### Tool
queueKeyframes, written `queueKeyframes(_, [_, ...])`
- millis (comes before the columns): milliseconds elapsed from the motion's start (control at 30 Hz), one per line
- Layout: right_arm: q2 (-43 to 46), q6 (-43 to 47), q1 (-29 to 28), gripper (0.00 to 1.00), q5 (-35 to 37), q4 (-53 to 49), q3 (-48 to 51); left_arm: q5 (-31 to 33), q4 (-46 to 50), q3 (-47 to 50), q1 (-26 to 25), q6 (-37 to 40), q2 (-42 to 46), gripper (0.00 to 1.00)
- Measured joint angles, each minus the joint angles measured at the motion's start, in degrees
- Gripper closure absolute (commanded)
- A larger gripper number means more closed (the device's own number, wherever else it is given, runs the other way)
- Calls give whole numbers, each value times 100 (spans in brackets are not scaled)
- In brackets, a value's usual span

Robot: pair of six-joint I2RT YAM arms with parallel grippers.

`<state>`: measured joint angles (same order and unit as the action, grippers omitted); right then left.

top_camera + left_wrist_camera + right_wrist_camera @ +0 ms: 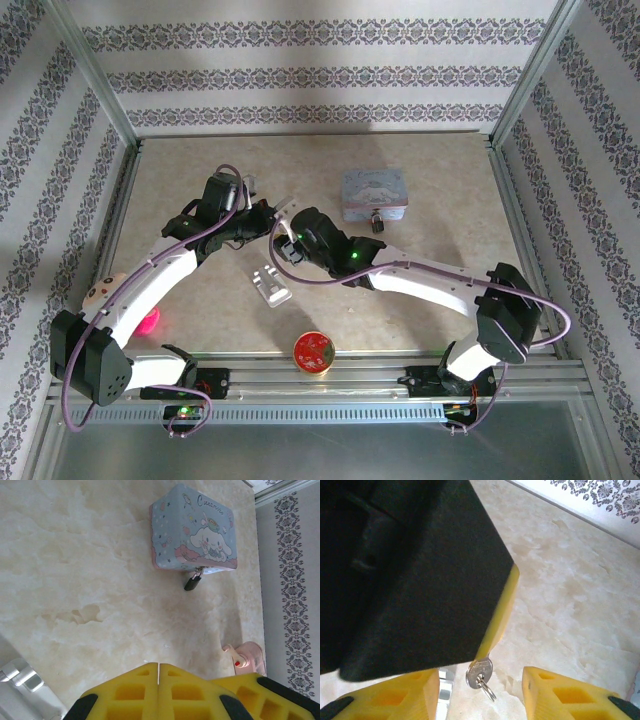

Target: Unlock the padlock with the key

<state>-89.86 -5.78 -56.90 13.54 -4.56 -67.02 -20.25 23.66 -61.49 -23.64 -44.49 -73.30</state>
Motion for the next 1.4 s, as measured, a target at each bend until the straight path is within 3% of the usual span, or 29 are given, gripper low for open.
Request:
queueKeyframes(233, [-212, 92, 0, 56, 247, -35, -122, -2, 17, -59, 0, 2, 0, 100])
queueKeyframes(333, [-275, 181, 0, 70, 378, 22, -203, -9, 33, -59, 0, 2, 0, 100])
queueKeyframes(467, [-323, 153, -26, 98, 461, 116, -234, 4, 33, -68, 11, 0, 0, 100])
queueKeyframes(600, [-323, 142, -37, 100, 505, 162, -234, 17, -2, -70, 13, -2, 0, 100])
queueKeyframes(767, [-245, 122, -22, 100, 424, 350, -52, -90, -11, -63, 52, -39, 4, 89])
queueKeyframes(867, [-63, 7, 87, 100, 127, 520, 234, -251, -76, 7, 96, -114, 48, 68])
queueKeyframes(933, [85, -114, 245, 100, -136, 603, 468, -358, -227, 96, 170, -179, 151, 59])
queueKeyframes(1400, [903, -1537, 1569, 100, -3392, 2081, 1893, -1386, -1976, 957, 350, 33, 874, 56])
